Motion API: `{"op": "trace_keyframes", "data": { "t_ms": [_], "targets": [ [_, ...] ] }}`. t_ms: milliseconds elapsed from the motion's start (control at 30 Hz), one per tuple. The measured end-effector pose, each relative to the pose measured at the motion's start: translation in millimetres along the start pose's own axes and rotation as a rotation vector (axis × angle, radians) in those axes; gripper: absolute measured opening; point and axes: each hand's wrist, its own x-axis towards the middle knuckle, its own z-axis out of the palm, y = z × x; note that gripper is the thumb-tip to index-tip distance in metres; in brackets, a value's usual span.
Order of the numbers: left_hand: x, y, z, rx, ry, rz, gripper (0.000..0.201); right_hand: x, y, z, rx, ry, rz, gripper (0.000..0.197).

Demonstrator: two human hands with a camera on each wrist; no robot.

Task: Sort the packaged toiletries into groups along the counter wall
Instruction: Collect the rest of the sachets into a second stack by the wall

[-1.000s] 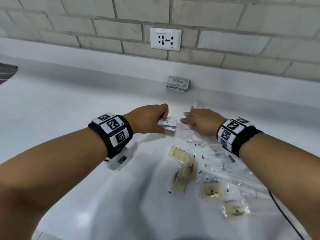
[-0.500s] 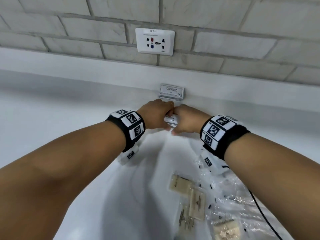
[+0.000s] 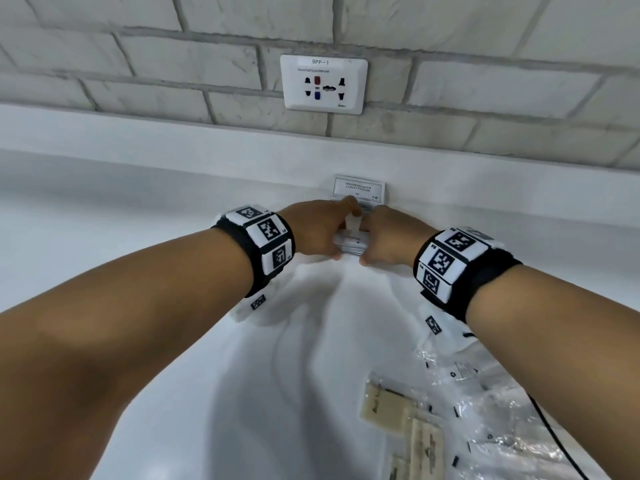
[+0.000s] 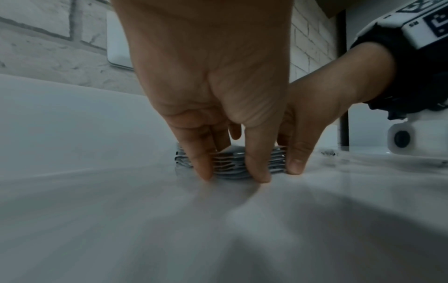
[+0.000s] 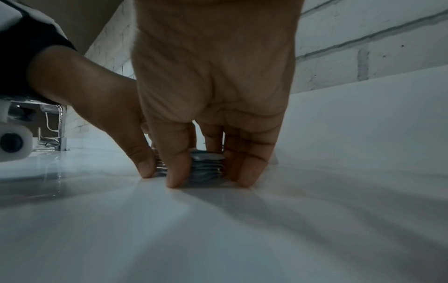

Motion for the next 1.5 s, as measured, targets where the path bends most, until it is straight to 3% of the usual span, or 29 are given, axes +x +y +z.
{"op": "trace_keyframes", "data": {
  "t_ms": [167, 333, 500, 833, 1033, 1100, 1167, 1267, 1367, 1500],
  "targets": [
    [6, 1, 0, 0.013, -0.007, -0.004, 0.077, 4, -2, -2, 0.038, -0.006, 0.004, 0.036],
    [11, 2, -1, 0.046, -0.007, -0.018, 0.066, 2, -1, -4, 0.012, 0.020, -0.005, 0.034],
    [13, 3, -3, 0.124, -0.017, -0.015, 0.031, 4, -1, -5, 0.017, 0.035, 0.009, 0.034],
    [12, 3, -3, 0.126, 0.009, -0.039, 0.050, 4, -1, -4, 0.006, 0.031, 0.043, 0.037],
    [11, 1, -3, 0.145, 0.025, -0.075, 0.063, 4, 1, -3, 0.007, 0.023, 0.097, 0.061],
    [3, 1, -4, 0.154, 0.088, -0.097, 0.068, -1, 7, -2, 0.063, 0.052, 0.114, 0.077],
    [-12, 2, -3, 0.086, 0.263, -0.101, 0.069, -13, 16, -2, 0.121, 0.143, 0.147, 0.083],
    [-40, 11, 6, -0.047, 0.504, -0.056, 0.055, -39, 32, -3, 0.028, 0.180, 0.213, 0.065],
    [-69, 35, 18, -0.035, 0.376, -0.038, 0.042, -72, 47, 1, -0.065, 0.030, 0.239, 0.048],
    [-99, 72, 44, 0.042, 0.123, -0.002, 0.039, -120, 61, 18, -0.054, -0.070, 0.214, 0.055]
  ]
}}
